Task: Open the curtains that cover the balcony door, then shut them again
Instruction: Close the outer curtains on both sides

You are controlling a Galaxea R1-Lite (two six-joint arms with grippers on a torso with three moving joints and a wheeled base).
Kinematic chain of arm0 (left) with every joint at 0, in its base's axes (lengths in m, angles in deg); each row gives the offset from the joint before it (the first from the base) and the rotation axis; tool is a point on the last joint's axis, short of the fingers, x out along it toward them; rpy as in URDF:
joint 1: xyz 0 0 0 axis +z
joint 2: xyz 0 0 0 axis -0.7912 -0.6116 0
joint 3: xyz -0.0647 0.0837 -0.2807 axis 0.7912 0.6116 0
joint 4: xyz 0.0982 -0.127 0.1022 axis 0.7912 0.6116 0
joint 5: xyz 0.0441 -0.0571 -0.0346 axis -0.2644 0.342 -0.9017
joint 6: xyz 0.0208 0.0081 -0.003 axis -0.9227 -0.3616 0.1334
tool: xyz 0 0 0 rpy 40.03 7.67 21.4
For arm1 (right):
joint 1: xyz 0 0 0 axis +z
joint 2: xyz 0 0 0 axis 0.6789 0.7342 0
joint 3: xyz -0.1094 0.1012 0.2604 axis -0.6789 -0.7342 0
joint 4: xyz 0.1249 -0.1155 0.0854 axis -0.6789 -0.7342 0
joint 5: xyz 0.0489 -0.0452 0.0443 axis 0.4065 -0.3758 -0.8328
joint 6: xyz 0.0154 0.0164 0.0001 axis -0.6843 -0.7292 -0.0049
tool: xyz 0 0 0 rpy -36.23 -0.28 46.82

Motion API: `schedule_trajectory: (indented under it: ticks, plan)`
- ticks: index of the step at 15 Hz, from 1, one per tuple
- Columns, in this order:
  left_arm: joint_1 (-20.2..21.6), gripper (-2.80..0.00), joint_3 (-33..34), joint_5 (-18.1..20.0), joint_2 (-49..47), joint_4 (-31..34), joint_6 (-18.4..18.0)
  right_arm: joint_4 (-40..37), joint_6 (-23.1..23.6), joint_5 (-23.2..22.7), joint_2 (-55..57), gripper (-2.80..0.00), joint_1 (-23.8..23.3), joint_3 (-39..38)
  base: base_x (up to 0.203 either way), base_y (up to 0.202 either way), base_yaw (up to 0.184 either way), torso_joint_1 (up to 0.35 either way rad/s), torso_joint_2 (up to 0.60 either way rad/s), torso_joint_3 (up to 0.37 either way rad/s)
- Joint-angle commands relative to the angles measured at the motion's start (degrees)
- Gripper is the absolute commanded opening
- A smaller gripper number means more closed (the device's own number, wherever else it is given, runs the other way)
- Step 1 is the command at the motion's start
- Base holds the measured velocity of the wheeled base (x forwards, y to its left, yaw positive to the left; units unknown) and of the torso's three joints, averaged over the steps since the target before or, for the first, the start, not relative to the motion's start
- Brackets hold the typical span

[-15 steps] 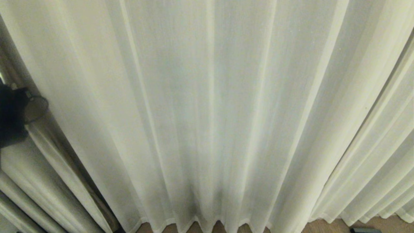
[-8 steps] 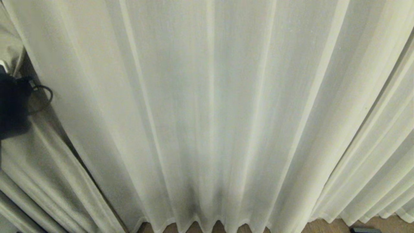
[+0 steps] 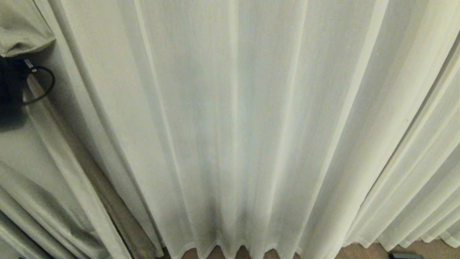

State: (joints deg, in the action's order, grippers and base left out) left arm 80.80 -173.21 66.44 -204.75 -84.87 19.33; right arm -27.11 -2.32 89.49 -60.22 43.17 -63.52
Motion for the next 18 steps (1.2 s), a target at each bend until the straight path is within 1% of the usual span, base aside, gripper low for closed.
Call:
schedule_trajectory:
  ticks: [1,5,7,9,10,12,13,15,18]
  plan:
    - [-1.65,-2.8,0.14,0.25,2.98,0.17,1.18,0.05,0.05,0.0,0.0,-2.8,0.02,0.0,0.0,0.0,0.0,0.0,0.0,0.0]
    - [-6.45,-2.8,0.24,1.18,6.07,1.9,4.1,0.05,0.05,0.0,0.0,-2.8,0.02,0.0,0.0,0.0,0.0,0.0,0.0,0.0]
    - [-7.94,-2.8,2.51,1.25,8.09,2.19,5.09,0.05,0.05,0.0,0.0,-2.8,0.02,0.0,0.0,0.0,0.0,0.0,0.0,0.0]
    - [-9.31,-2.8,8.55,1.93,11.34,2.24,6.11,0.05,0.05,0.0,0.0,-2.8,0.02,0.0,0.0,0.0,0.0,0.0,0.0,0.0]
    - [-9.86,-2.8,11.4,3.09,12.98,2.07,6.54,0.05,0.05,0.0,0.0,-2.8,0.02,0.0,0.0,0.0,0.0,0.0,0.0,0.0]
    - [-10.96,-2.8,17.18,7.08,16.76,1.78,7.05,0.05,0.05,0.0,0.0,-2.8,0.02,0.0,0.0,0.0,0.0,0.0,0.0,0.0]
    - [-11.7,-2.8,19.56,8.36,18.2,1.73,7.12,0.05,0.05,0.0,0.0,-2.8,0.02,0.0,0.0,0.0,0.0,0.0,0.0,0.0]
    - [-15.0,-2.8,23.63,9.34,20.79,1.07,7.42,0.05,0.05,0.0,0.0,-2.8,0.02,0.0,0.0,0.0,0.0,0.0,0.0,0.0]
    - [-20.51,-2.8,27.61,9.49,23.78,0.32,7.69,0.05,0.05,0.0,0.0,-2.8,0.02,0.0,0.0,0.0,0.0,0.0,0.0,0.0]
